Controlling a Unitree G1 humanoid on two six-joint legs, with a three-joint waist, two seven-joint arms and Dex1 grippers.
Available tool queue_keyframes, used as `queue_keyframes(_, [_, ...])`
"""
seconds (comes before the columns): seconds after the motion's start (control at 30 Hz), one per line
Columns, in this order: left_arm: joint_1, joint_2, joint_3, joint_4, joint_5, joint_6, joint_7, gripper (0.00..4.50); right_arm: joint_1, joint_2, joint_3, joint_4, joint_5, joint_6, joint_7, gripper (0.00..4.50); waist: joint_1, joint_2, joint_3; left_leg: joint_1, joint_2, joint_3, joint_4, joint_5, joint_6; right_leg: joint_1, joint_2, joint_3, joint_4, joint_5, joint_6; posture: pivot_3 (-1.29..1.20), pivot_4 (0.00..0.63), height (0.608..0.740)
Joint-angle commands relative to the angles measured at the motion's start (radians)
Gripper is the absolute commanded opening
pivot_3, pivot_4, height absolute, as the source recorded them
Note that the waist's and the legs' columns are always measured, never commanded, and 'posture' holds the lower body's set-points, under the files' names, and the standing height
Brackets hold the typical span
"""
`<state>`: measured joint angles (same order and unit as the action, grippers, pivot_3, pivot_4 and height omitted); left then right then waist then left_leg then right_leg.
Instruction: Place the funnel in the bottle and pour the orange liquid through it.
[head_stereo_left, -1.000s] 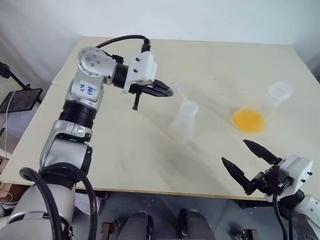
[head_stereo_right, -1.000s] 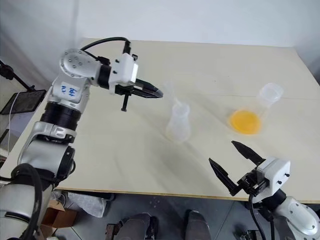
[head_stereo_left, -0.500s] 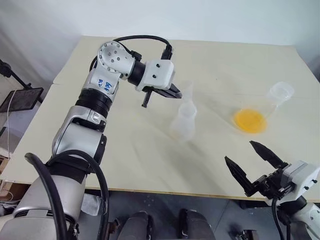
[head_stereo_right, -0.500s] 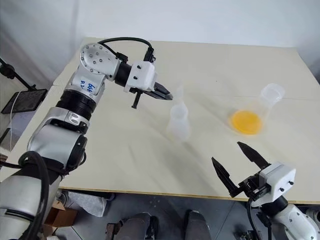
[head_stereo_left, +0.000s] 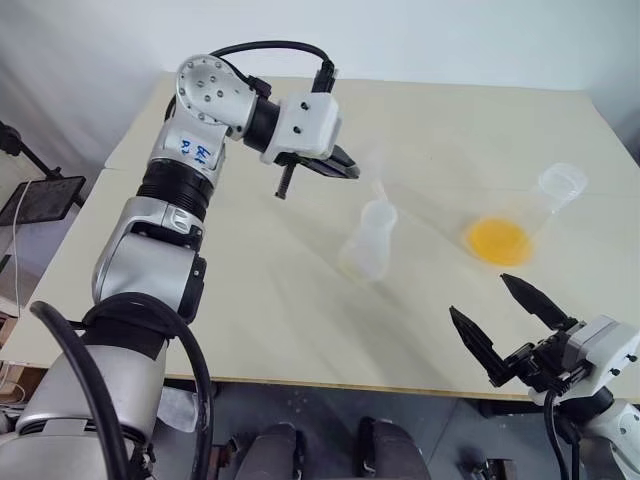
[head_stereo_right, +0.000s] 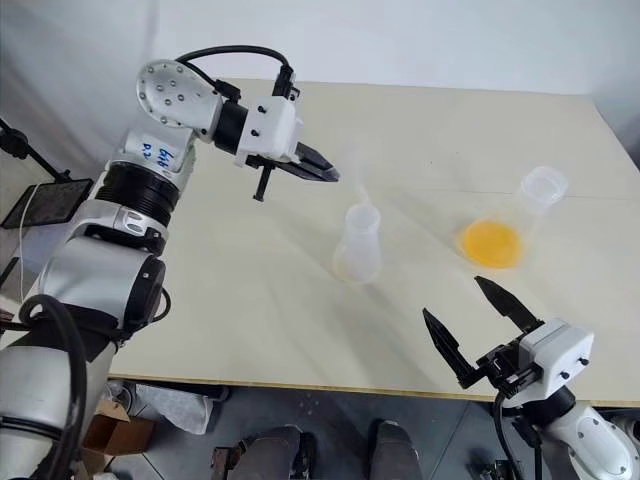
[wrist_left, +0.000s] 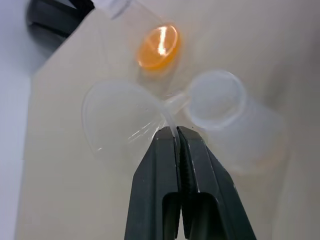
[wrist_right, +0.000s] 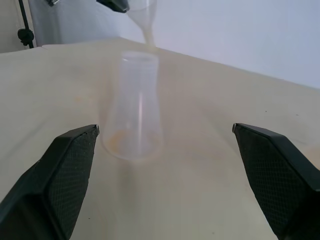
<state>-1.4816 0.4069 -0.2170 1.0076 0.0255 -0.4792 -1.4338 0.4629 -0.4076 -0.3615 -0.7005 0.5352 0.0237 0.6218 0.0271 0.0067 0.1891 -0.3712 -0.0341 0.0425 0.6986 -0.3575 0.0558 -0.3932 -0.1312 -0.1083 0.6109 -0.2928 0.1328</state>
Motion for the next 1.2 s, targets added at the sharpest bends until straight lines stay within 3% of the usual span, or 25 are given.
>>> queue_keyframes(0.03, [-0.02, 0.005, 0.0, -0.032, -0.001, -0.003, -0.03, 0.03, -0.01, -0.009, -0.013, -0.01, 0.016, -0.004, -0.005, 4.5, 0.002, 0.0, 0.0, 0.0, 0.0, 0.0, 0.0, 0.0, 0.0, 0.0, 0.0, 0.0, 0.0, 0.0, 0.0, 0.0, 0.15, 0.74])
queue_keyframes(0.47, [0.008, -0.04, -0.044, -0.055, 0.039, -0.043, -0.038, 0.03, -0.111, 0.006, -0.004, -0.051, 0.076, 0.024, -0.075, 4.5, 0.0, 0.0, 0.0, 0.0, 0.0, -0.001, 0.0, 0.0, 0.0, 0.0, 0.0, 0.0, 0.0, 0.0, 0.0, 0.0, 0.15, 0.74])
queue_keyframes(0.6, [0.0, -0.058, -0.036, -0.046, 0.042, -0.023, -0.007, 1.02, -0.115, -0.001, 0.002, -0.055, 0.065, 0.024, -0.078, 4.5, 0.002, 0.0, 0.0, 0.0, -0.001, -0.001, 0.0, 0.0, 0.0, 0.0, 0.0, 0.0, 0.0, 0.0, 0.0, 0.0, 0.15, 0.74])
queue_keyframes(0.97, [0.051, -0.048, 0.021, -0.084, -0.053, 0.095, -0.096, 4.46, -0.124, 0.004, 0.009, -0.034, 0.05, 0.009, -0.073, 4.5, -0.001, 0.0, 0.0, 0.0, 0.0, -0.001, 0.001, 0.0, 0.001, 0.0, 0.0, 0.0, 0.001, 0.0, 0.0, 0.0, 0.15, 0.74])
queue_keyframes(1.2, [0.167, -0.001, 0.157, -0.139, -0.208, 0.284, -0.084, 4.46, -0.115, 0.019, -0.031, -0.01, 0.035, -0.024, -0.084, 4.5, -0.004, 0.0, 0.0, 0.0, 0.0, -0.001, 0.001, 0.0, 0.001, 0.0, 0.0, 0.0, 0.002, 0.0, 0.0, 0.0, 0.15, 0.74])
